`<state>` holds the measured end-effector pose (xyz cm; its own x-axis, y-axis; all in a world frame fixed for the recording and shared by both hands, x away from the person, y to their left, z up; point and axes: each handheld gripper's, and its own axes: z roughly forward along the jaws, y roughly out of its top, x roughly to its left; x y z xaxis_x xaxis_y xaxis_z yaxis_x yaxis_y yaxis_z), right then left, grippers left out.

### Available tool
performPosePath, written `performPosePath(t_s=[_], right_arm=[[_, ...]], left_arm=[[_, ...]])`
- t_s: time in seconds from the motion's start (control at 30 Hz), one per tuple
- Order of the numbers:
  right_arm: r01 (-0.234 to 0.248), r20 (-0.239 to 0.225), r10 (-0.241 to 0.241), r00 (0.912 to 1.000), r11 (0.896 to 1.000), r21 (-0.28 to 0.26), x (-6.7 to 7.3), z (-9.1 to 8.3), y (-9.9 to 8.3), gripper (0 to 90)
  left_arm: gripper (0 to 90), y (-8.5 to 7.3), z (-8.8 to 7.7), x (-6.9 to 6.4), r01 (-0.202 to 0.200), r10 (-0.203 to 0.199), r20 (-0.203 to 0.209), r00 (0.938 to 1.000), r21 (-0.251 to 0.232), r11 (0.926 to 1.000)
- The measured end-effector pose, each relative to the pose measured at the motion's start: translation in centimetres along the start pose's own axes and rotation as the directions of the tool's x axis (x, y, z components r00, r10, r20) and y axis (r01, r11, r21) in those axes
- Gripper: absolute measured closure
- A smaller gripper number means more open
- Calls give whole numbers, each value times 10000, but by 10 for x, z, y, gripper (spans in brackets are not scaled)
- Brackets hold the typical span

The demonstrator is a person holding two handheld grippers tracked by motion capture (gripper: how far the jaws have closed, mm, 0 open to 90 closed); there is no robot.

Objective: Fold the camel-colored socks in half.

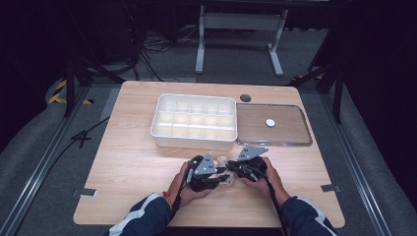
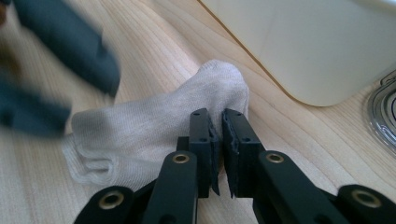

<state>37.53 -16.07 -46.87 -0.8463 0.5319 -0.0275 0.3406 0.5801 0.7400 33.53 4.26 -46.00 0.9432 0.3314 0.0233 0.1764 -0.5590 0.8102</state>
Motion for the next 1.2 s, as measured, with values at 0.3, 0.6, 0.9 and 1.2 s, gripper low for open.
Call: performPosePath(t_s=[0.3,0.6,0.9,1.2], right_arm=[[185,22,-185,9998,9998,20,1,-1,0,825],[-18,724,29,9974,9999,-149,-7,-11,2,869],[694,-492,-754,9959,9911,-1137,8,-7,17,854],[398,-95,-400,9992,9990,-192,-5,9,10,884]], left_arm=[[766,-9,15,-4,-182,174,134,9998,610,9980],[785,-10,16,-5,-246,232,226,9995,610,9978],[799,-11,16,-4,-115,101,246,9996,567,9983],[805,-11,16,-4,-114,101,226,9997,571,9983]])
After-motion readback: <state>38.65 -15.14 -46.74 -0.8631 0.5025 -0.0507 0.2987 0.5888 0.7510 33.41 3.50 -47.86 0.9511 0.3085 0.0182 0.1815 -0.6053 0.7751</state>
